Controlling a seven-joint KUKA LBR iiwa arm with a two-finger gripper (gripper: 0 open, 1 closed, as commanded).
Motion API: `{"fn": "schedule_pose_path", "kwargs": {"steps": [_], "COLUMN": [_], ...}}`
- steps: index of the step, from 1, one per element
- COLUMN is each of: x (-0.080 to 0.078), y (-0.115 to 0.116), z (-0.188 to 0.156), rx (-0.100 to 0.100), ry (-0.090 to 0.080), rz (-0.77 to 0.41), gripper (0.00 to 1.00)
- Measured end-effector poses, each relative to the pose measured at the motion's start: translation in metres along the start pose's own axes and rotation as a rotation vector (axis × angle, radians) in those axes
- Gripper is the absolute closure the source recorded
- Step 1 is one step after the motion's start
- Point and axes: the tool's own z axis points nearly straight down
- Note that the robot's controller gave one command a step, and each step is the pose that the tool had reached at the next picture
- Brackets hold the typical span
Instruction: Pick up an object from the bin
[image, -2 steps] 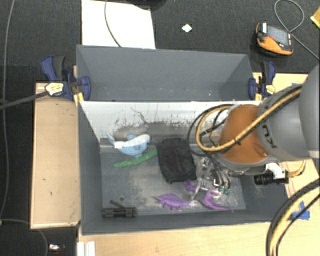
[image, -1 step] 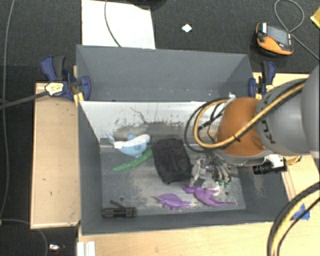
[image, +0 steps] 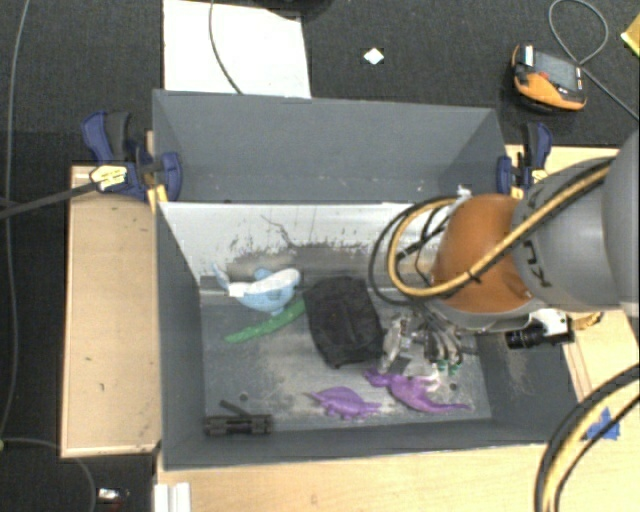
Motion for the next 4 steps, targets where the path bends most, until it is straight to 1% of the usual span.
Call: {"fn": "schedule_pose_path", "kwargs": {"steps": [1,2,3,4], "x": [-0.017,-0.01,-0.028,-0.001], "y": [0.001,0.006,0.004,0.001], "z": [-0.096,-0.032,-0.118,-0.105], "rx": [-0.002,0.004,-0.005,0.003], "ry": [-0.008,0.017,-0.024,0.017], "rz": [-0.016,-0.014,0.001,-0.013], "gripper": [1.0,1.0,1.0,1.0]}}
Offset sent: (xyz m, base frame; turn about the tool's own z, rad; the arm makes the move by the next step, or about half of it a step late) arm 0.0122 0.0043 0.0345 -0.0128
